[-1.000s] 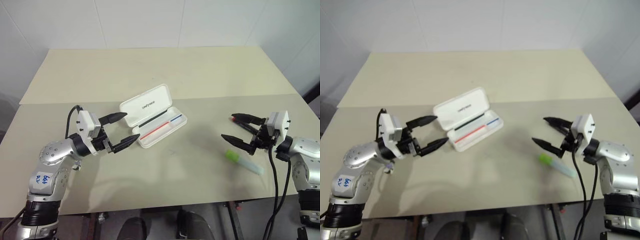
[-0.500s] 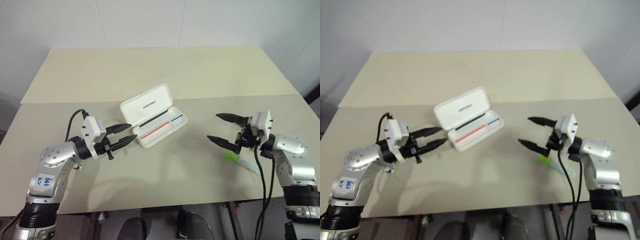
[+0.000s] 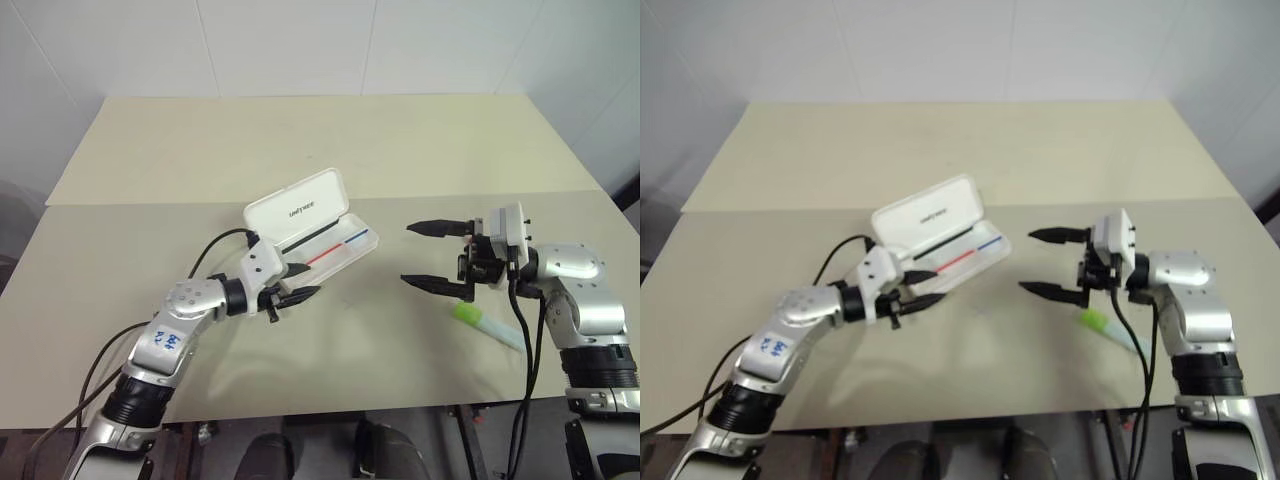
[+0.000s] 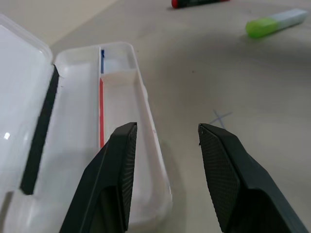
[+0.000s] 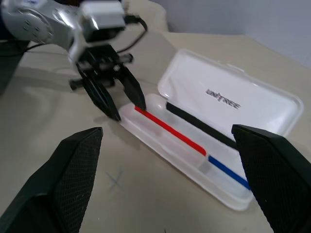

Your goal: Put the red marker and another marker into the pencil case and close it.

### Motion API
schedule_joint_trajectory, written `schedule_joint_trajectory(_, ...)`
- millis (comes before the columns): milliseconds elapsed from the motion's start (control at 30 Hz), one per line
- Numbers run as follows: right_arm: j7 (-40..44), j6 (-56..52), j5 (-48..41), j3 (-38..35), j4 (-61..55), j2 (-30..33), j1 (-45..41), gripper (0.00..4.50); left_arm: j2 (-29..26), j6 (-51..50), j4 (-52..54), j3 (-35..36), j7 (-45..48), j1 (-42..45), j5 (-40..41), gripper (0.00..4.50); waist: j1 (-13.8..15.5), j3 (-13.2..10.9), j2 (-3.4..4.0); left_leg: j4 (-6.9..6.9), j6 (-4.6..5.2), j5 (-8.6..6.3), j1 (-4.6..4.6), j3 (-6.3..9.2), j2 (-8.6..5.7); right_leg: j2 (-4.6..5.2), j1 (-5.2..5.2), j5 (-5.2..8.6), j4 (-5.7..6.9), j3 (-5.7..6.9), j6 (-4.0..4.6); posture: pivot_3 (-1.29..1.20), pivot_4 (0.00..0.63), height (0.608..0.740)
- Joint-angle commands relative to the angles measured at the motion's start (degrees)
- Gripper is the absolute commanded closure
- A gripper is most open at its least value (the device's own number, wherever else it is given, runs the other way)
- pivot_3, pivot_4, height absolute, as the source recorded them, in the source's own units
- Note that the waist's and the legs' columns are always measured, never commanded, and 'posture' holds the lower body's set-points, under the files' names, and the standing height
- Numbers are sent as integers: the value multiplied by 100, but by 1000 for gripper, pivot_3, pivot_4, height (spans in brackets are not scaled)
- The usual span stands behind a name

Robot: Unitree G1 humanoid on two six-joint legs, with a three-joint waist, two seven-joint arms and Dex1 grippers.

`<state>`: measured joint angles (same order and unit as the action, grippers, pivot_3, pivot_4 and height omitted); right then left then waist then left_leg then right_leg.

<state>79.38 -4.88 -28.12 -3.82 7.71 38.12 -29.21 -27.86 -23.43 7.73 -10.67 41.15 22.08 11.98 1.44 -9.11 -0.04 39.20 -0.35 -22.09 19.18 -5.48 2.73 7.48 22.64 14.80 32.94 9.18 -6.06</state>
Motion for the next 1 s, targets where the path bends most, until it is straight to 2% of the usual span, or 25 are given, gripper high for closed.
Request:
schedule_joint_trajectory(33,153,-63,-95,-33,-180,142,-155,0,72,-167,-18,-161,-4,200,-133,2388,-5,0,0,0,0,0,0,0,0,0,0,0,0,0,0,0,150,740)
schedule_joint_trajectory(133,187,-133,-103,-82,-212,241,-199,0,0,-334,-171,-398,52,327,-374,2388,-6,0,0,0,0,0,0,-1,0,0,0,0,0,2,0,0,150,740)
schedule_joint_trajectory(500,19,-206,-159,-288,-394,486,-156,0,-288,-1086,-265,-582,343,639,-622,2388,-12,1,-2,0,0,0,-2,-2,0,0,0,0,1,0,0,0,150,740)
schedule_joint_trajectory(600,-46,-265,-197,-330,-515,500,-196,0,-411,-1274,-343,-761,477,804,-748,2946,-12,1,-2,2,-1,1,-3,-2,0,0,0,0,1,-1,0,0,150,740)
schedule_joint_trajectory(733,-100,-330,-236,-358,-618,530,-236,0,-437,-1346,-402,-898,601,906,-798,4263,-7,3,-3,3,-1,1,-7,-4,0,0,-2,0,3,-4,0,0,150,740)
schedule_joint_trajectory(767,-114,-338,-243,-362,-633,536,-247,0,-430,-1369,-404,-924,612,919,-803,4450,9,3,-3,4,-1,1,-6,-3,0,0,-3,0,3,-3,0,0,150,740)
schedule_joint_trajectory(1000,-208,-423,-288,-414,-778,583,-229,0,-207,-1467,-195,-1026,759,855,-625,4480,14,10,-4,10,1,2,-6,0,0,2,-9,0,4,-3,0,0,150,740)
